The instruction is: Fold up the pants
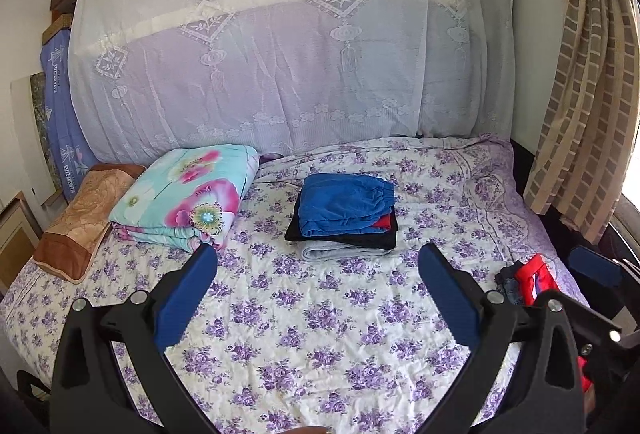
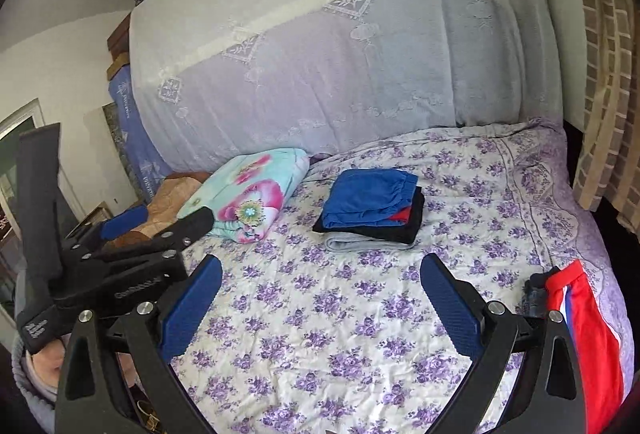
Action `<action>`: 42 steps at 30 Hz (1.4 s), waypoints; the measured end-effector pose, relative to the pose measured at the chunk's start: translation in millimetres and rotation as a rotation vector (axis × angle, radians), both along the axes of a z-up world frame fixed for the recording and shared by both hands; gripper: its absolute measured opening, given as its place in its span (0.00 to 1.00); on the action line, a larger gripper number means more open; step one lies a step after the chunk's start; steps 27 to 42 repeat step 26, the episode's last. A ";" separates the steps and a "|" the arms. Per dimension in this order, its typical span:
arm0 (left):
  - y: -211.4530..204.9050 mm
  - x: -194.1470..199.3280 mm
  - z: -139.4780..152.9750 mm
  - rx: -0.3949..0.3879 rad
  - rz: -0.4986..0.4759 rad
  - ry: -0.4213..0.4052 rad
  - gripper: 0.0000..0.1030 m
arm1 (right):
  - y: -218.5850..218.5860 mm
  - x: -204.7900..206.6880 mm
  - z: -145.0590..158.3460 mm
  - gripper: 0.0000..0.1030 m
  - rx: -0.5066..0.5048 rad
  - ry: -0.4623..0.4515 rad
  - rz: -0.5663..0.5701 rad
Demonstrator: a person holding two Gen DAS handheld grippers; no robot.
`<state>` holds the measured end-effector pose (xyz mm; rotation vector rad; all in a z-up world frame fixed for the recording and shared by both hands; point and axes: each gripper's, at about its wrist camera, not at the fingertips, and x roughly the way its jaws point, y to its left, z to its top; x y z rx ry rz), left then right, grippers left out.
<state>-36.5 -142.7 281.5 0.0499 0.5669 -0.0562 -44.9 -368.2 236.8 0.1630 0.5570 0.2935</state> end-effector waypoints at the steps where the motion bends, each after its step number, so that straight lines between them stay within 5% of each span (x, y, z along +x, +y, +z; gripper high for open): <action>1: -1.4 2.4 -0.2 0.003 0.006 0.005 0.95 | 0.0 1.3 2.8 0.97 -0.004 -0.004 0.000; 10: -8.9 21.5 3.6 0.004 0.022 0.032 0.95 | -3.2 26.7 13.2 0.97 -0.013 0.020 -0.062; 42: -11.8 15.7 13.9 0.008 0.012 -0.004 0.95 | -0.9 21.2 19.6 0.97 -0.002 0.002 -0.063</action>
